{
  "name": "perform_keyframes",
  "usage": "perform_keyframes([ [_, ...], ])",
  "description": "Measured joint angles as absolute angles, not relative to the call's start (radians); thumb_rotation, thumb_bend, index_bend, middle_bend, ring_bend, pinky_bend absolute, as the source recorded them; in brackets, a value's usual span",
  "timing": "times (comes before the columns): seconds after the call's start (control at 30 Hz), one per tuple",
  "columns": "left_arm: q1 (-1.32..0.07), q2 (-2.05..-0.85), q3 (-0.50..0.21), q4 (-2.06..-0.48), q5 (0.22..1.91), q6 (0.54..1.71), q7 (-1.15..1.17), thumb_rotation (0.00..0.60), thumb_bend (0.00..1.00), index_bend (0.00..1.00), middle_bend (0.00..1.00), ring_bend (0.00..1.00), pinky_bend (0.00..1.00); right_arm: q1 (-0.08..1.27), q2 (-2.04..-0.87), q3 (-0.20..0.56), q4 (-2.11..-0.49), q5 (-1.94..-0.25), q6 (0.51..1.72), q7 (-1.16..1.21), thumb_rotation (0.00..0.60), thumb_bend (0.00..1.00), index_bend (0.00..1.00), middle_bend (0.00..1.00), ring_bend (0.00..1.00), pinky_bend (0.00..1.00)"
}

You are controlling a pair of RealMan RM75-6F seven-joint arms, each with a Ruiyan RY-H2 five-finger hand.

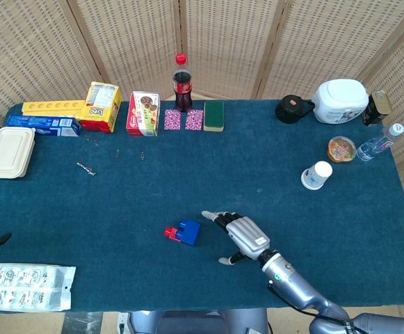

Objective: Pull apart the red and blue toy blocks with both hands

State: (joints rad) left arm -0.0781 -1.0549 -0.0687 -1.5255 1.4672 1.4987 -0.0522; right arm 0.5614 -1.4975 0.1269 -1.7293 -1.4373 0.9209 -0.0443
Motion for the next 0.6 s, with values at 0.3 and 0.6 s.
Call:
perform_keyframes([
  [0.3, -0.078, -1.063, -0.068, -1.484, 1.466, 1.495, -0.100, 0.464, 0.13, 0.19, 0.27, 0.17, 0.24, 0.616, -1.603, 0.163, -1.689, -1.324, 0.903, -0.182, 0.600, 0.09, 0.01, 0.15, 0.17, 0.20],
  [0.6, -0.068, -1.066, -0.064, -1.448, 1.462, 1.498, -0.135, 0.465, 0.13, 0.19, 0.27, 0.17, 0.24, 0.654, -1.686, 0.185, -1.617, -1.241, 0.915, -0.274, 0.600, 0.09, 0.01, 0.15, 0.17, 0.20],
])
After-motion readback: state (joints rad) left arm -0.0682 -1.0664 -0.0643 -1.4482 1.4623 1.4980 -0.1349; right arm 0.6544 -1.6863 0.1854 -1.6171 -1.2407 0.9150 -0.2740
